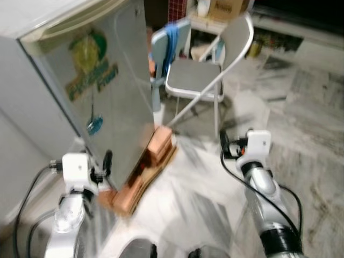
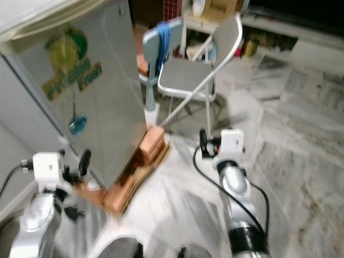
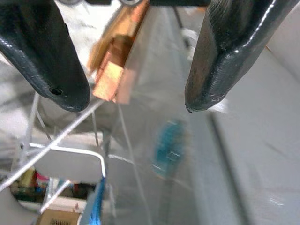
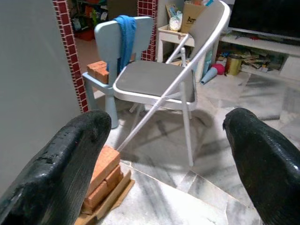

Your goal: Restocking fridge

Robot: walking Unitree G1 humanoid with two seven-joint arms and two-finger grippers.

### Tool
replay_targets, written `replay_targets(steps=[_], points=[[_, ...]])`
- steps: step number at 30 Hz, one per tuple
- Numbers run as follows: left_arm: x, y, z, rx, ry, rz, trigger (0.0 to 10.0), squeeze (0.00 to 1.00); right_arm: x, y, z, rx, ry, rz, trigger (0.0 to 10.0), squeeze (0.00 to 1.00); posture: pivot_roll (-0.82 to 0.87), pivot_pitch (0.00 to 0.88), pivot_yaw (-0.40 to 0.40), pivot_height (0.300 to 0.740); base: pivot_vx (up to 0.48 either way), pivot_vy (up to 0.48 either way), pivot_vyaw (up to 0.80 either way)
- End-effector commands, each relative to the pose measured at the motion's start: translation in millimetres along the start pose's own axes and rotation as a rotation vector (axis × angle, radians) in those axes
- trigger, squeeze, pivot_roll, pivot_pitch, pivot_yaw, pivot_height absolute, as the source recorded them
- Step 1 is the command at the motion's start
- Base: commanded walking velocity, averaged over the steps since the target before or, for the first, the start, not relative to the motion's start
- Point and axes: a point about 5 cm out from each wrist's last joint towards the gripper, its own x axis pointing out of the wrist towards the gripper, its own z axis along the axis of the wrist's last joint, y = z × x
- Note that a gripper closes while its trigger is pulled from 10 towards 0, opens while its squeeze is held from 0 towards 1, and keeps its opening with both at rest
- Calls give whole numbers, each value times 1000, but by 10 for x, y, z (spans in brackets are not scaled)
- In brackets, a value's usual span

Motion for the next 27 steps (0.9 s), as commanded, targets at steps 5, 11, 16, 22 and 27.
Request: replay_targets(steps=[5,11,16,22,27], points=[[8,-12,-7,6,2,3,10000,0,22,37,35,1,-19,15,10000,0,118,27,1,740,0,480,0],[-15,-22,-11,2,-2,2,10000,0,35,38,40,-5,-20,19,10000,0,124,41,-4,740,0,480,0],[-37,19,-3,16,-9,-7,10000,0,50,64,41,-6,-17,25,10000,0,131,46,-9,740,0,0,-129],[-45,25,-16,24,0,-23,10000,0,47,69,31,-7,-10,27,10000,0,130,49,-9,740,0,0,-800],[10,30,39,47,-11,-61,10000,0,36,62,27,-11,-8,25,10000,0,124,56,-9,740,0,0,-800]])
